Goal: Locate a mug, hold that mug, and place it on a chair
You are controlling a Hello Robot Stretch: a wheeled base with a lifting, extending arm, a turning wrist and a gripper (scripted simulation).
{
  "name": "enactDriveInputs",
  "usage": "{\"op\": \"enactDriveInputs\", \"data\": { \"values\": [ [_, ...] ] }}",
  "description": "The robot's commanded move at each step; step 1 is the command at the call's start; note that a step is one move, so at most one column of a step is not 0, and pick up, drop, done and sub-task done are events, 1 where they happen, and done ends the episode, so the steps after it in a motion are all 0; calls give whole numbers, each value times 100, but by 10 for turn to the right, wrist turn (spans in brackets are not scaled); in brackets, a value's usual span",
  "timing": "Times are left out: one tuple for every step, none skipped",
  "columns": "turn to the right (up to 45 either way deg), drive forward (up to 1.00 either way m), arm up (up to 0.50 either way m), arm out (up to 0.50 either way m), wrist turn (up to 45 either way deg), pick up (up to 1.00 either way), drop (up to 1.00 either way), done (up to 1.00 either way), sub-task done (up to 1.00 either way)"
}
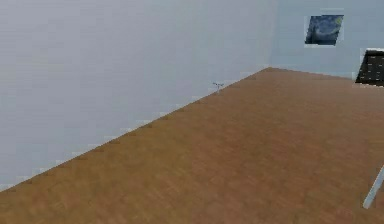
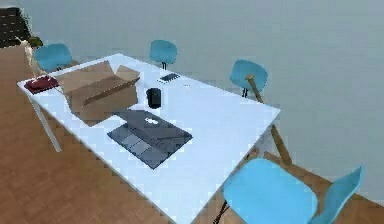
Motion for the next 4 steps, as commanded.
{"op": "enactDriveInputs", "data": {
  "values": [
    [360, 0, 0, 0, 0, 0, 0, 0, 0],
    [0, 55, 0, 0, 0, 0, 0, 0, 0],
    [-150, 0, 0, 0, 0, 0, 0, 0, 0],
    [0, 0, 50, 0, 0, 0, 0, 0, 0]
  ]
}}
